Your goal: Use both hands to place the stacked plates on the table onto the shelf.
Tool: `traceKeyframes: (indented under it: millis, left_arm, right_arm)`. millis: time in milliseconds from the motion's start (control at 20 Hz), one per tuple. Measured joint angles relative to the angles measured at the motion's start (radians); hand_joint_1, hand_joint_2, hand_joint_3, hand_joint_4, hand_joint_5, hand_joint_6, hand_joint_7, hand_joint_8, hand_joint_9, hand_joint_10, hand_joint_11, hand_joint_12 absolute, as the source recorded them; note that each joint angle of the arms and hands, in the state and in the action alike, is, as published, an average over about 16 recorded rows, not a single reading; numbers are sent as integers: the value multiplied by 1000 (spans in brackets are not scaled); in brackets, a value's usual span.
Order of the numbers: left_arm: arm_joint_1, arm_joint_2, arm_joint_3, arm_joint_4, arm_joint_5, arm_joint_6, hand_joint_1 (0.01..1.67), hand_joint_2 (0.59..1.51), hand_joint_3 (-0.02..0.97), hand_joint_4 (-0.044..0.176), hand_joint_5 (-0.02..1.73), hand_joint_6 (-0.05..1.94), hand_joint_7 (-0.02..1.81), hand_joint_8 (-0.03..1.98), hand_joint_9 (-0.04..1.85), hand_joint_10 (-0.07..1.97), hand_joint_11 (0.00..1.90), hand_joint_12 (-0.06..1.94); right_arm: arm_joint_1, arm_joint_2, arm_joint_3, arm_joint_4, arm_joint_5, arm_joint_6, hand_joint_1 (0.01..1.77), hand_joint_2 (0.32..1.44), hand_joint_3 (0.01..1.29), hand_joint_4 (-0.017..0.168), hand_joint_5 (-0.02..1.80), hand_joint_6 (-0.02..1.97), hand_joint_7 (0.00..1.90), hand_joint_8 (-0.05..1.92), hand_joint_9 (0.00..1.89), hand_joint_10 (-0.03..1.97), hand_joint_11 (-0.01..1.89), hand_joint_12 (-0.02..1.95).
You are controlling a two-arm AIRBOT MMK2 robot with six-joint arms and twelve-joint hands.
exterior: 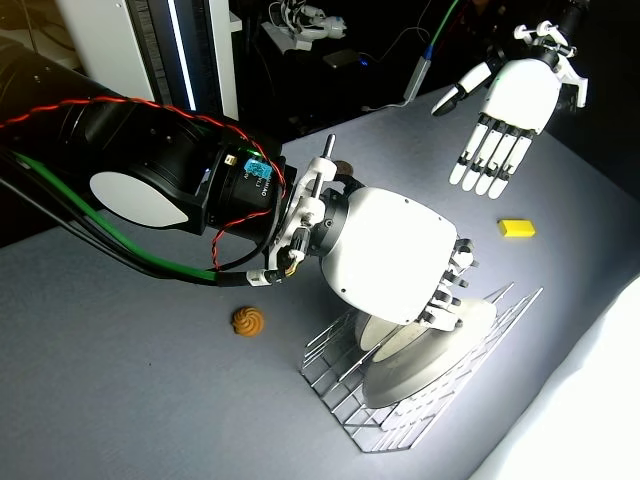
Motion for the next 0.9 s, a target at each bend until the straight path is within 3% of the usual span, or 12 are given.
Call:
traceKeyframes:
  millis: [300,700,900]
  left_arm:
    - [0,0,-2,0,0,0,21,1109,-2,3,96,16,125,19,115,3,19,261]
    - [-4,0,-10,1,0,5,21,1114,-1,3,93,16,123,19,113,3,18,246]
    - [-13,1,-24,2,-4,19,21,1115,-1,3,93,16,124,18,111,4,18,244]
  right_arm:
    - [3,3,1,-2,5,0,891,1299,12,-9,601,670,770,68,642,387,236,1376]
    - [14,24,-4,-25,25,-9,719,1363,12,-2,555,86,657,16,568,230,115,1342]
    - [28,58,-27,-46,50,-66,733,1341,12,-1,546,33,622,14,557,190,93,1317]
